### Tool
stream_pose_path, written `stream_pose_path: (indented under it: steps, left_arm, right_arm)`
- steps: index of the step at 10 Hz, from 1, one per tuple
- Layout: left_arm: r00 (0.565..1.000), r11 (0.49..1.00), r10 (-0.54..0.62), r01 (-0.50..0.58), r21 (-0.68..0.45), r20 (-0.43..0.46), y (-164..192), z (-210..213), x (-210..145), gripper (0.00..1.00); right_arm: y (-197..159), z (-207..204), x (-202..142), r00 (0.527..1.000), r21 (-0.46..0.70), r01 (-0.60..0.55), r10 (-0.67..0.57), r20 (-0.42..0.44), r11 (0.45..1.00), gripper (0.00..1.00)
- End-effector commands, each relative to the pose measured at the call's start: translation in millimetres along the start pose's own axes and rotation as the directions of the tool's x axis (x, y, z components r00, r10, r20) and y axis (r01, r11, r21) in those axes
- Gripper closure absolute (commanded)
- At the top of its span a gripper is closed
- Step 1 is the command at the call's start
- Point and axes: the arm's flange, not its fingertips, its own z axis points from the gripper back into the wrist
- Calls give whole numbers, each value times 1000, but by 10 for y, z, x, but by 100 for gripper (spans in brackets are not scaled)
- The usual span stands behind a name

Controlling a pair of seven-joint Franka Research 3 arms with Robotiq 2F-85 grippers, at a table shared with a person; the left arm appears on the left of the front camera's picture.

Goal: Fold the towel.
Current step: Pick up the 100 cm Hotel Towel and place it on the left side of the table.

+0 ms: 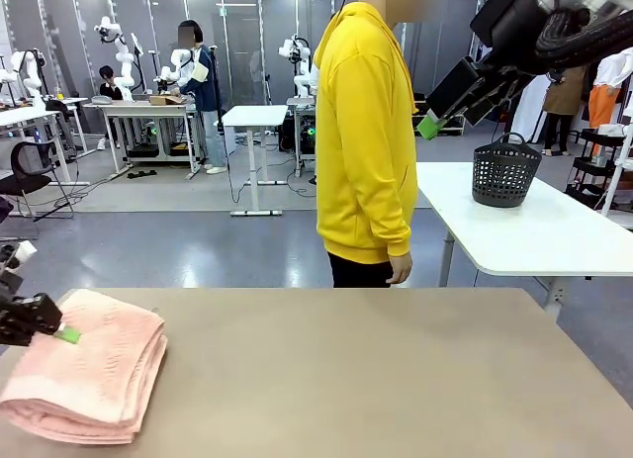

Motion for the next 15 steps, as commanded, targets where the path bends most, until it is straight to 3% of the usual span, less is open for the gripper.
stream_pose_path:
  steps: [1, 3, 5, 8, 11, 12, 15]
  left_arm:
    - [999, 999, -21, 23, 44, -24, 184, 25, 121, 85]
    - [1000, 992, 9, -5, 129, -26, 490, 14, 141, 85]
    - [999, 992, 14, -8, 124, -47, 574, -11, 124, 85]
    - [999, 981, 21, -11, 191, -51, 541, -10, 80, 41]
    - [999, 969, 21, -10, 246, -45, 456, 66, 24, 6]
    - [999, 967, 27, -15, 253, -43, 416, 78, 11, 0]
    - [999, 955, 32, -21, 295, -31, 339, 82, -56, 0]
  right_arm:
    - [-1, 12, 22, 1000, -3, 2, -2, -10, 1000, 0]
    - [-1, 12, 22, 1000, -3, 2, -2, -10, 1000, 0]
    - [-1, 12, 22, 1000, -3, 2, -2, -10, 1000, 0]
    - [-1, 12, 22, 1000, -3, 2, -2, -10, 1000, 0]
    - [-1, 12, 22, 1000, -3, 2, -2, -10, 1000, 0]
    - [-1, 12, 22, 1000, -3, 2, -2, -10, 1000, 0]
    - [-1, 12, 22, 1000, -3, 2, -2, -10, 1000, 0]
